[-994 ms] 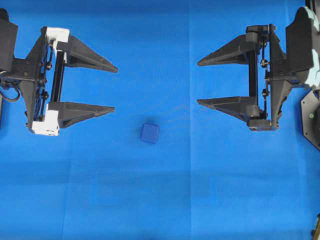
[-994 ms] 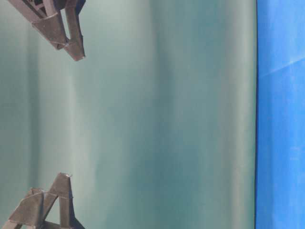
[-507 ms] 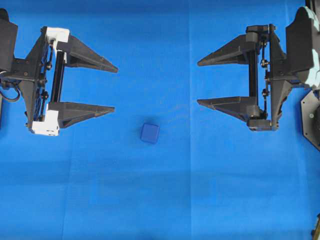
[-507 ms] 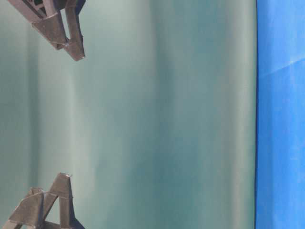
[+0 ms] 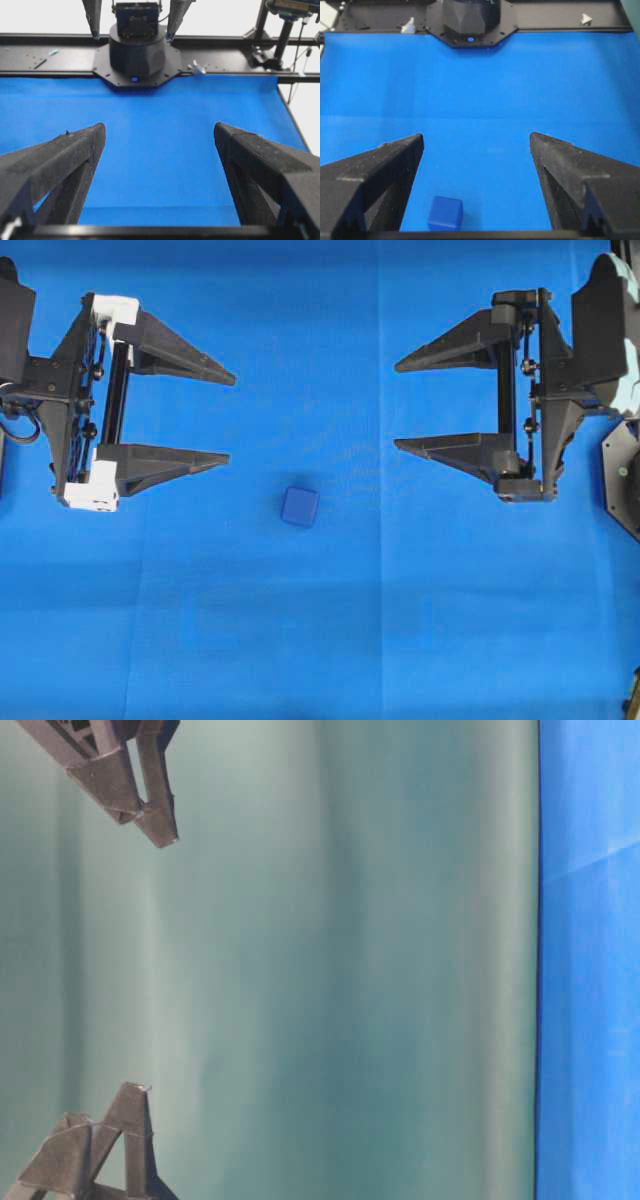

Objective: Handover the blue block to the right arm after grasping it with the left arm, then place it in the designated position.

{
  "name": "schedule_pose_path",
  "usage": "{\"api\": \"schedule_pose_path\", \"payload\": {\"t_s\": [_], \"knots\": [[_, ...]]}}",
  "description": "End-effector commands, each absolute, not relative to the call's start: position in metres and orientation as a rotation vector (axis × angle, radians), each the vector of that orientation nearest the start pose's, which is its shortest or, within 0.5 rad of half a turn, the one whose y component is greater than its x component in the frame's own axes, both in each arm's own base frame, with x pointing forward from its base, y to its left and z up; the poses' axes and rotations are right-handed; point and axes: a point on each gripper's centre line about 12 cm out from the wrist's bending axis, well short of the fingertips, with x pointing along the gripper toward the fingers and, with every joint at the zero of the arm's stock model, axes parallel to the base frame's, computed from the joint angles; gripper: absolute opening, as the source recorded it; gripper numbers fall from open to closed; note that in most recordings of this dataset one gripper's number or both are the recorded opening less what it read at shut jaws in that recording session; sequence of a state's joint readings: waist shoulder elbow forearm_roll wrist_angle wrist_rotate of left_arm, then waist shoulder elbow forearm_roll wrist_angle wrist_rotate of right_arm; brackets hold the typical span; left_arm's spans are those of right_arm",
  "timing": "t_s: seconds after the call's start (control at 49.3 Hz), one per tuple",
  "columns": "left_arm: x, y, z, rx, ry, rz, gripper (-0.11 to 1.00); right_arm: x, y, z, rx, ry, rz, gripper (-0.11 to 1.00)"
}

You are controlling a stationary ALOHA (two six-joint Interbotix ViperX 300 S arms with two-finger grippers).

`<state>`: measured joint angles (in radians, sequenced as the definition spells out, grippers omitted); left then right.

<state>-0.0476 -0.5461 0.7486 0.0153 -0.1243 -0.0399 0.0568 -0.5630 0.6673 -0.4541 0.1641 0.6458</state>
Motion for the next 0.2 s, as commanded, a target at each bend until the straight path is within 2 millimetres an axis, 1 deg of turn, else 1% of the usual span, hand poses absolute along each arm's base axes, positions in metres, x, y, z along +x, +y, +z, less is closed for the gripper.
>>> {"api": "schedule_pose_path", "payload": {"t_s": [0.0,0.183], "knots": [[0.3031,-0.0137,0.3589,-0.027,0.033,-0.046,0.93,0.3016,0.0086,0.3605,0.179,0.221,-0.035,0.79],[0.3031,-0.0137,0.3589,-0.026,0.033,-0.046,0.93,0.3015,0.0085,0.3599,0.177,0.223,-0.035,0.79]]}}
